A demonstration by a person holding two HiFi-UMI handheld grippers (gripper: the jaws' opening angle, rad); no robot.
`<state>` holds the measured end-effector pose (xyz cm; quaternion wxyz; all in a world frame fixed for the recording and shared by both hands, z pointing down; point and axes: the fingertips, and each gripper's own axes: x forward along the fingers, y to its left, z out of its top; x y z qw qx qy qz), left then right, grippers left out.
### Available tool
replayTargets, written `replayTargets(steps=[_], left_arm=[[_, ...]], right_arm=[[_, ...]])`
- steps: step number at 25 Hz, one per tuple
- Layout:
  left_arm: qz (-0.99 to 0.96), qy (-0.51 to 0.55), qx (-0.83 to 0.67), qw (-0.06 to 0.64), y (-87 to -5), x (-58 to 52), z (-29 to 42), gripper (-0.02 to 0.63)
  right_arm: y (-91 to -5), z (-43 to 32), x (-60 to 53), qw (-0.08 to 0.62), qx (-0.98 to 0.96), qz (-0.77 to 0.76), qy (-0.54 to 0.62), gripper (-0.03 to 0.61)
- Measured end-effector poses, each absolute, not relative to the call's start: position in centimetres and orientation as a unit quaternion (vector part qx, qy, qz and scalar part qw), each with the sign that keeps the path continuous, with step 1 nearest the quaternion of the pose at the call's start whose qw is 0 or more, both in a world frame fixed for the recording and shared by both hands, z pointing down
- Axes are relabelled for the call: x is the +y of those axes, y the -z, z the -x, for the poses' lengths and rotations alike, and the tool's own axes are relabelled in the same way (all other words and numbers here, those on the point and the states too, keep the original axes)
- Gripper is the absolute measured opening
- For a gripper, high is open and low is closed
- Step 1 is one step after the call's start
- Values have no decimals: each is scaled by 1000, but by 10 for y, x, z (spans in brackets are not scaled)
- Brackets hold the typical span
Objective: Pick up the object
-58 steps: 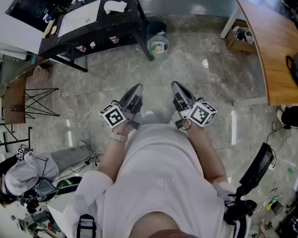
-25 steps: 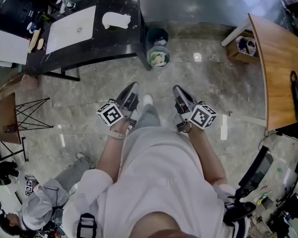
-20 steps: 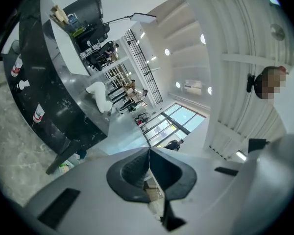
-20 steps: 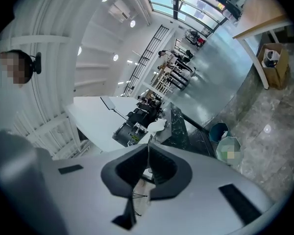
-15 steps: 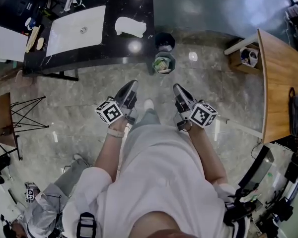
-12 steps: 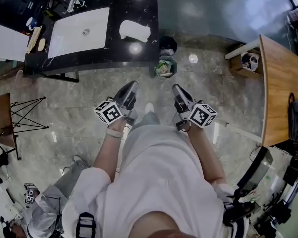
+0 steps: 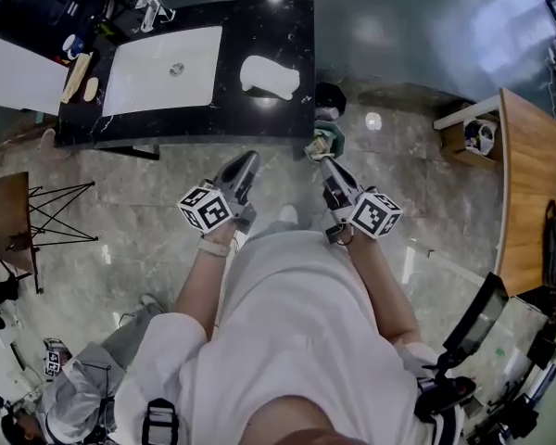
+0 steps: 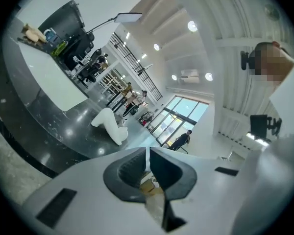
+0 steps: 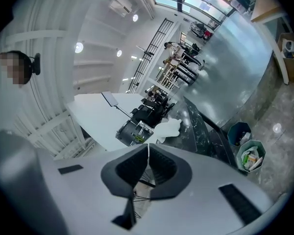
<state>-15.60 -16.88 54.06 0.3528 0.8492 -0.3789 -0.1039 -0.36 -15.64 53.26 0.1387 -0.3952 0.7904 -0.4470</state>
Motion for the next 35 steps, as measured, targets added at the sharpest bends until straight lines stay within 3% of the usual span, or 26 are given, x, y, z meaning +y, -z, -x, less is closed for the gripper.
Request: replayTargets(steps=[12, 16, 23, 35], left_arm=[[-890, -78, -383, 235, -553, -206, 155, 33], [-895, -196, -375, 140, -557, -231, 149, 104], [-853, -394, -334, -72, -570, -290, 150, 155], [-736, -585, -194, -280, -621, -344, 144, 235]], right_arm=[[-532, 31, -208, 156, 797, 359, 460, 21], [-531, 34, -221, 158, 799, 354, 460, 21], [-533, 38, -222, 159, 798, 346, 468, 21], [-534, 30, -227, 169, 792, 351, 470, 21]])
